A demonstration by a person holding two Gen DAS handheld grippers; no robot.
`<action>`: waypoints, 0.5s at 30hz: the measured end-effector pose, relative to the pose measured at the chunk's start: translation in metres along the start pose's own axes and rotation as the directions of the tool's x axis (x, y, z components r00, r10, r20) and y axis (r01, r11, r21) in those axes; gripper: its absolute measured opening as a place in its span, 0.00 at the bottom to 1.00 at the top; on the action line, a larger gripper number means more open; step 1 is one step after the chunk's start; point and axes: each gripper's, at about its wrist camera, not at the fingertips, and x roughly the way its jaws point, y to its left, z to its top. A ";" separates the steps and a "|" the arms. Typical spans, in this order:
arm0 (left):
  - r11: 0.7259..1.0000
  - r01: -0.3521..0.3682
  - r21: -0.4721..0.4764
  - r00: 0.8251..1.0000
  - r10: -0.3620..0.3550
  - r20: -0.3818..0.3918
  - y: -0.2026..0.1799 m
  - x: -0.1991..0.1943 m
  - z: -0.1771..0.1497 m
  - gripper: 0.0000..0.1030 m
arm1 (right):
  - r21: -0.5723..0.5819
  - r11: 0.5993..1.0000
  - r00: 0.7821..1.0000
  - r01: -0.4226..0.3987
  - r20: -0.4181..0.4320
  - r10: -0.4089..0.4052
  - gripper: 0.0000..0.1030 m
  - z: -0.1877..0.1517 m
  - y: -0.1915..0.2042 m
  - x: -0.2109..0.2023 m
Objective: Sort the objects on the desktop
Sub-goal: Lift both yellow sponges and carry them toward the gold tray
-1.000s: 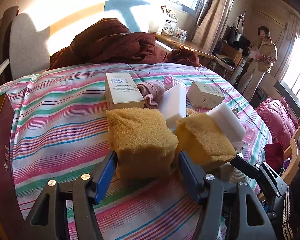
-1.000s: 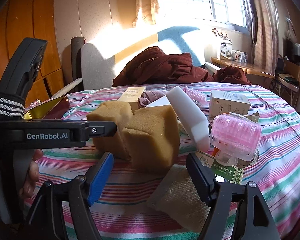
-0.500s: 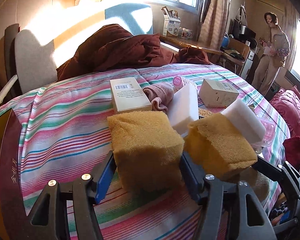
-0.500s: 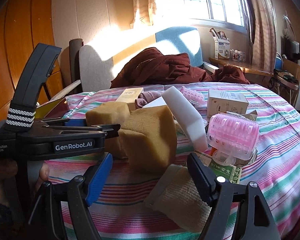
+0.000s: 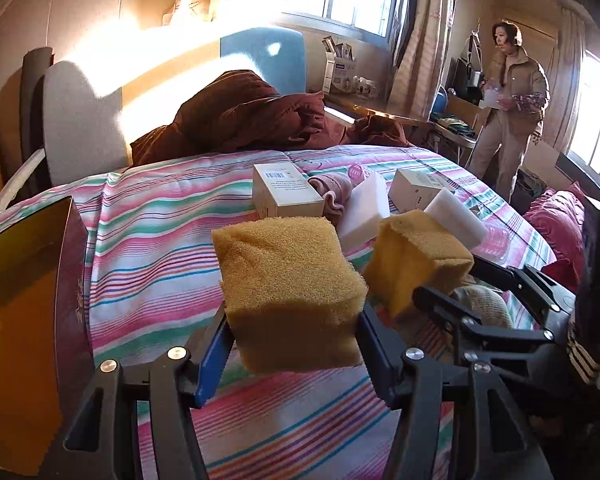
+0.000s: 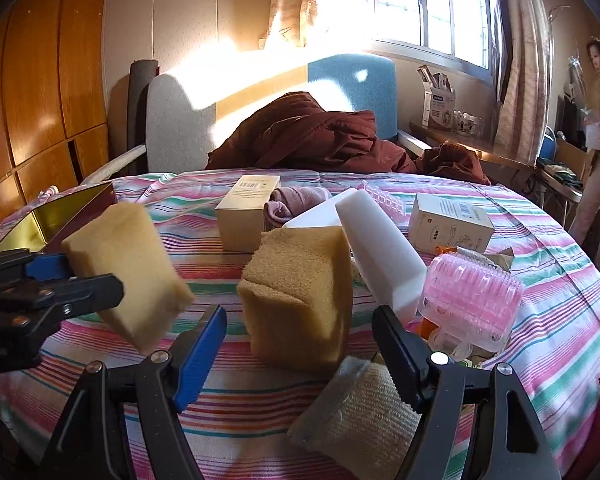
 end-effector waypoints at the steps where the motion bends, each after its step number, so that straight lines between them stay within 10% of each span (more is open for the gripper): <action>1: 1.000 0.005 -0.002 1.000 -0.005 0.002 0.002 -0.004 -0.004 0.59 | -0.014 1.000 1.000 0.022 -0.001 -0.022 0.68 0.001 0.003 0.002; 4: 1.000 0.020 -0.004 1.000 -0.020 0.001 0.007 -0.012 -0.016 0.59 | -0.021 0.999 0.999 0.034 -0.009 -0.034 0.50 0.004 0.007 0.005; 15: 0.999 0.006 -0.038 1.000 -0.006 0.005 0.018 -0.029 -0.043 0.61 | -0.032 0.996 0.997 -0.080 -0.003 0.080 0.49 0.003 0.034 -0.020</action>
